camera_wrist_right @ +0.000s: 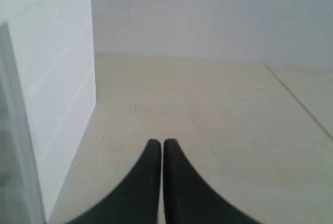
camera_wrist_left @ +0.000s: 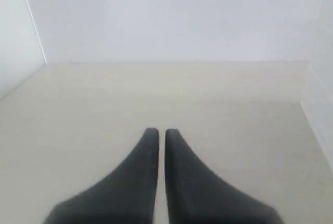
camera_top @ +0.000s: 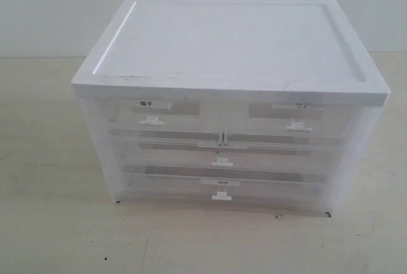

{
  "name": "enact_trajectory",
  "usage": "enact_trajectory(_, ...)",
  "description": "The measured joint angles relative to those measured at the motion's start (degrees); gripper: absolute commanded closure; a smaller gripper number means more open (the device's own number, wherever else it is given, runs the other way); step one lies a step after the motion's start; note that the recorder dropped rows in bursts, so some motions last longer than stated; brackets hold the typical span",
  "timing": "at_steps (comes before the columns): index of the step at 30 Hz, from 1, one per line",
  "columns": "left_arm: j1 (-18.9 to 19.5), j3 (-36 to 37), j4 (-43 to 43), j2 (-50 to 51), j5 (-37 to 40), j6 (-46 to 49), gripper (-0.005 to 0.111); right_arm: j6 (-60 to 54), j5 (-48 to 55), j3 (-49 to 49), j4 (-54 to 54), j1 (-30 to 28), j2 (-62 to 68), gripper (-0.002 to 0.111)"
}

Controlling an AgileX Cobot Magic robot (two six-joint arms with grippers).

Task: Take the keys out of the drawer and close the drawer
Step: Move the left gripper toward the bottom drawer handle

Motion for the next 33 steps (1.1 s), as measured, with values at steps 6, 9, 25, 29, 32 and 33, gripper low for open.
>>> enact_trajectory(6, 0.0, 0.0, -4.1, 0.0, -9.8, -1.8, 0.102, 2.9, -24.5, 0.0, -0.8, 0.0, 0.0, 0.109)
enact_trajectory(9, 0.0, 0.0, -7.2, 0.0, -18.1, -8.3, 0.102, 14.1, -37.3, 0.0, -0.7, 0.0, 0.0, 0.109)
enact_trajectory(25, -1.6, -13.1, 70.7, 29.8, -74.3, -79.2, 0.102, 73.5, -58.8, -21.2, -60.2, -0.1, 42.8, 0.109)
enact_trajectory(29, -1.8, -11.6, 74.5, 40.7, -81.9, -70.5, 0.102, 69.0, -61.1, -23.1, -59.5, -0.1, 52.6, 0.109)
enact_trajectory(32, -3.7, -9.7, 75.0, 48.8, -82.7, -62.6, 0.102, 65.5, -61.9, -24.1, -58.0, -0.1, 58.7, 0.109)
enact_trajectory(33, -5.1, -9.1, 75.0, 51.8, -82.8, -59.2, 0.102, 64.6, -62.2, -24.6, -57.8, -0.1, 60.4, 0.109)
